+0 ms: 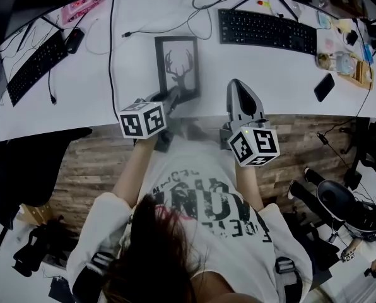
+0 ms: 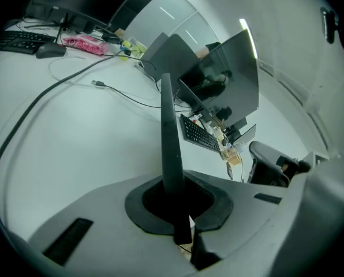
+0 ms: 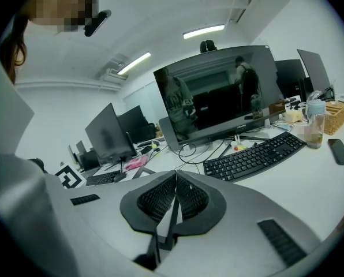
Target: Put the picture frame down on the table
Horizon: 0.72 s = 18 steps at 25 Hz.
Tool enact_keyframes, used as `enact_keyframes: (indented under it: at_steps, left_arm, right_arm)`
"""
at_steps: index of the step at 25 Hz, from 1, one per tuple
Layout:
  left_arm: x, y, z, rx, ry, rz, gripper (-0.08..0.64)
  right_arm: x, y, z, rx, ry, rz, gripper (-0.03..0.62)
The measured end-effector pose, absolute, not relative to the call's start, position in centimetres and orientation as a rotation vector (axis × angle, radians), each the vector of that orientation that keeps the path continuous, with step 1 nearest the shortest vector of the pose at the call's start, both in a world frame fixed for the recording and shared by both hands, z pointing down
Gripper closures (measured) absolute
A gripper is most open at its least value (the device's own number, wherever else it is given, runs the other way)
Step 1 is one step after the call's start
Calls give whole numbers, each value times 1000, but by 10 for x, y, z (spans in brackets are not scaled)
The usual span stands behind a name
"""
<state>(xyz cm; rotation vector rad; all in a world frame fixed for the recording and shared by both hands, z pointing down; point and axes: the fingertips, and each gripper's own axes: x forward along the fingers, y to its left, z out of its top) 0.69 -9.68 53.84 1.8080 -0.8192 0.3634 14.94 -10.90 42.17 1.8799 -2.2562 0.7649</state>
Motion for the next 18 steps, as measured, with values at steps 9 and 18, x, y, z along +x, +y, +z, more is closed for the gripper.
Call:
enact_keyframes:
  at_steps: [9,18]
  left_arm:
    - [10,-102,547,1756,-804,397,541]
    - [10,-103,552,1732,-792,389,538]
  right_arm:
    - [150,-119,426,1874,-2249,788,591]
    - [149,-122,426,1871,-2246,791,591]
